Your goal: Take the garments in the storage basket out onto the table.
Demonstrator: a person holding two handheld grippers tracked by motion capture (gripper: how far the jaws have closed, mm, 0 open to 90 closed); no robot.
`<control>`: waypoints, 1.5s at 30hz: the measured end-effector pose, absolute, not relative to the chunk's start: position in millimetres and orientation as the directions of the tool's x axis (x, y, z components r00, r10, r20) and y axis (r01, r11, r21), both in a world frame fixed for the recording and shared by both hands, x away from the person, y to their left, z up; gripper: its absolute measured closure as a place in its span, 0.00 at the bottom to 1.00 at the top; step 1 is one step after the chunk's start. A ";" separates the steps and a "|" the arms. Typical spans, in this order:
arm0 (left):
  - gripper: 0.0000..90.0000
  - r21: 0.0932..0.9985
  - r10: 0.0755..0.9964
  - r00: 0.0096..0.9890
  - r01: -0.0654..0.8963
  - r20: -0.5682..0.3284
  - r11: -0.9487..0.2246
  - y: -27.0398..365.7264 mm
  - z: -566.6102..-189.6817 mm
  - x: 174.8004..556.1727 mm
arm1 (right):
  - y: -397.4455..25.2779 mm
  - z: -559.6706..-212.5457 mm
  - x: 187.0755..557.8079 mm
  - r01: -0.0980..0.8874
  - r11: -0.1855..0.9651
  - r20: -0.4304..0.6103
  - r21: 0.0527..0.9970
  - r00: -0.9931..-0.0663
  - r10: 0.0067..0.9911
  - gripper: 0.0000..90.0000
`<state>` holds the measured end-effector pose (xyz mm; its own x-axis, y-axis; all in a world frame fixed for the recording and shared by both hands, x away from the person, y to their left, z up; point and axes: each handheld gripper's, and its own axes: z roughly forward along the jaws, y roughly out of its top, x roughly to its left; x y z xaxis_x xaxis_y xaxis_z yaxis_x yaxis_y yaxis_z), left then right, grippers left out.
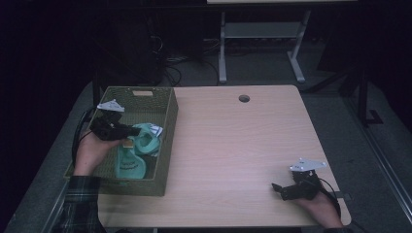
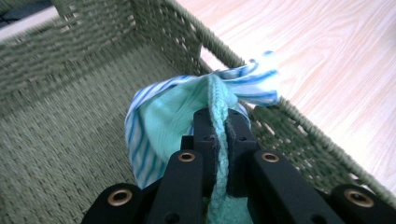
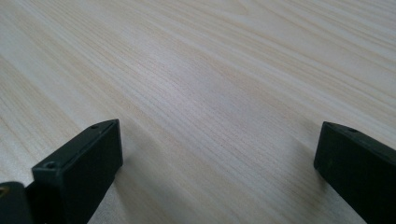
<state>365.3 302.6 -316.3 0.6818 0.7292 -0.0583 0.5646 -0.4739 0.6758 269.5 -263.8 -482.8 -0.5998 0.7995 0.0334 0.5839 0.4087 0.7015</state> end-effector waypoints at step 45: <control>0.95 0.849 0.575 0.817 0.334 -0.044 -0.409 224.8 -210.3 356.7 | -263.9 -482.8 269.6 0.583 0.409 0.032 0.702 -0.600 0.799 0.01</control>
